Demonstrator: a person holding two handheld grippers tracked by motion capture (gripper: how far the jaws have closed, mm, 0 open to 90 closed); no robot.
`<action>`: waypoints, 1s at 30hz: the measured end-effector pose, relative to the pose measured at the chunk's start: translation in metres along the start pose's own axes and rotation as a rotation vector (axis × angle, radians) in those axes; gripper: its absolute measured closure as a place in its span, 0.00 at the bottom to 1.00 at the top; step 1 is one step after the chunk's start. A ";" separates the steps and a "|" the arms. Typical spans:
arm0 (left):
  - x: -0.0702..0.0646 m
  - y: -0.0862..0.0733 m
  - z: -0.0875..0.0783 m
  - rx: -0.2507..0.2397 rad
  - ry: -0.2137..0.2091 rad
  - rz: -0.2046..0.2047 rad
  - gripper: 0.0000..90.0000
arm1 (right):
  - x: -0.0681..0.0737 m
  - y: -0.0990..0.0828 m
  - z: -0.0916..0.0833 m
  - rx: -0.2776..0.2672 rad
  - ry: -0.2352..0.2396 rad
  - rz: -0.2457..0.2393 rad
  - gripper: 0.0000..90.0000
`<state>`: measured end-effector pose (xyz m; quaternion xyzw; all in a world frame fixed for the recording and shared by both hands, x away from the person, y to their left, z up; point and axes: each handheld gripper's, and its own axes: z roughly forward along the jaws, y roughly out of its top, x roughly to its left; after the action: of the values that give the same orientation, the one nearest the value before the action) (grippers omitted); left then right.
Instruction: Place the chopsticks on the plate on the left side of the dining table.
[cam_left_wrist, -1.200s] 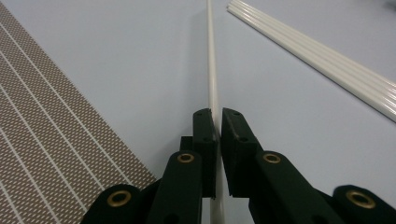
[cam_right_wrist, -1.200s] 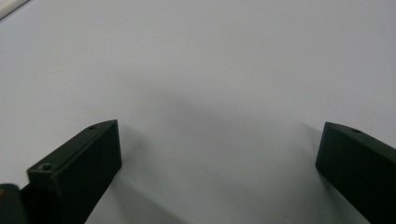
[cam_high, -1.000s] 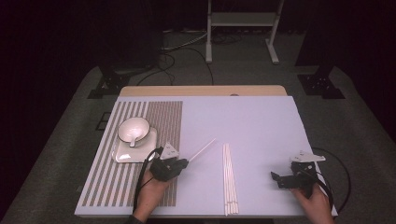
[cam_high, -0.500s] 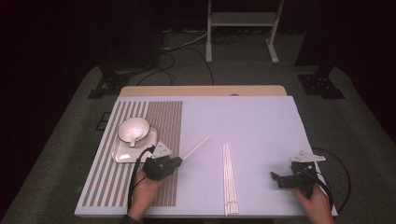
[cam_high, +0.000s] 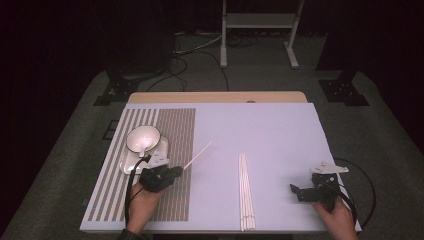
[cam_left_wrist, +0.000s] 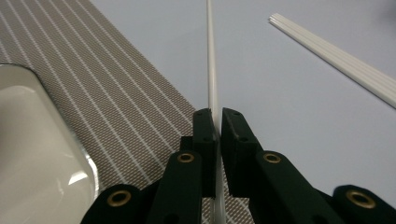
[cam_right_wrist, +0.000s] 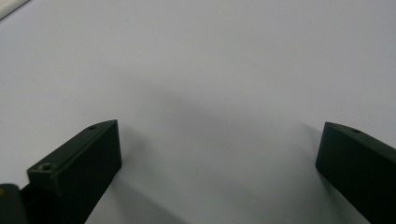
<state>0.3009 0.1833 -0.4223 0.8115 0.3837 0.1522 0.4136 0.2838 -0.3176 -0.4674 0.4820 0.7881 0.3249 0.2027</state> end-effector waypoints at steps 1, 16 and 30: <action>0.003 -0.001 -0.003 0.002 0.007 -0.001 0.94 | 0.000 0.000 0.000 0.000 0.000 0.000 0.00; 0.025 -0.010 -0.020 0.016 0.044 -0.031 0.94 | 0.000 0.000 0.000 0.000 0.000 0.000 0.00; 0.051 -0.022 -0.035 0.033 0.093 -0.073 0.94 | 0.000 0.000 0.000 0.000 0.000 0.000 0.00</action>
<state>0.3040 0.2485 -0.4220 0.7958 0.4342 0.1681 0.3873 0.2838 -0.3176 -0.4674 0.4821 0.7880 0.3249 0.2025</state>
